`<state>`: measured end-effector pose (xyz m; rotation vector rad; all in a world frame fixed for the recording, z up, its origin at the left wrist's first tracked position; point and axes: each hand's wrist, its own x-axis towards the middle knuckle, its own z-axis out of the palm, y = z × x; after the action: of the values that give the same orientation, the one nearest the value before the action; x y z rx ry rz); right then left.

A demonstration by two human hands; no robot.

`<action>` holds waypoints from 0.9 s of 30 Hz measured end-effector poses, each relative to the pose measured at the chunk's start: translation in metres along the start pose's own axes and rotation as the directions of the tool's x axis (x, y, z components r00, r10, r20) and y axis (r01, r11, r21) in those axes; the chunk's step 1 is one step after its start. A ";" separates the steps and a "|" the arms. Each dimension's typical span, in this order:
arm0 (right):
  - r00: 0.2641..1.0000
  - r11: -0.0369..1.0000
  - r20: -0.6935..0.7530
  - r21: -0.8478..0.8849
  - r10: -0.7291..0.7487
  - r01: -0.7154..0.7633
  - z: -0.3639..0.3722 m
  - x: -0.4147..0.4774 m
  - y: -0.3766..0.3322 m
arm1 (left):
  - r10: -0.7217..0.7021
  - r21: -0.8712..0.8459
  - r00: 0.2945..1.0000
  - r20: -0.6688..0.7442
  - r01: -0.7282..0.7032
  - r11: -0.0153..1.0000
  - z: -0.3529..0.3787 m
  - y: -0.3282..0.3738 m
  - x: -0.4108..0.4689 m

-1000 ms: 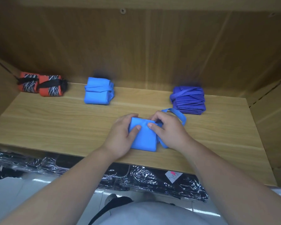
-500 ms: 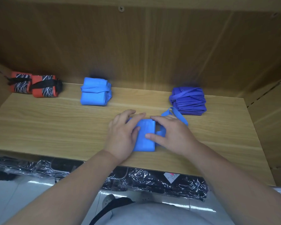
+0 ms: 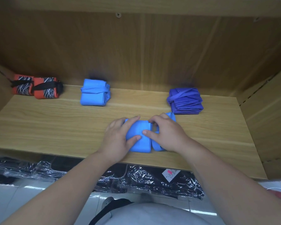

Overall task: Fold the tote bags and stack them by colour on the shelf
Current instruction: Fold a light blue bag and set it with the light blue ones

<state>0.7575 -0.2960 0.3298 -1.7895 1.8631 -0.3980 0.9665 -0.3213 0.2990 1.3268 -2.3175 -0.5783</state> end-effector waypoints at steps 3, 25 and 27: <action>0.999 0.999 0.021 0.041 -0.037 0.036 0.002 -0.006 -0.004 | -0.027 -0.270 0.998 0.048 0.039 0.962 -0.009 0.003 -0.007; 0.980 0.969 -0.019 0.142 -0.200 0.201 -0.010 -0.042 -0.011 | -0.629 -0.822 0.776 -0.044 0.330 0.465 -0.053 0.048 -0.022; 0.965 0.960 -0.083 0.108 -0.249 0.258 -0.014 -0.043 -0.009 | -0.642 -0.819 0.764 -0.060 0.330 0.470 -0.064 0.047 -0.022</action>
<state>0.7563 -0.2563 0.3534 -1.9600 1.6201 -0.6584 0.9775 -0.2899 0.3741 1.4509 -1.0610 -1.2247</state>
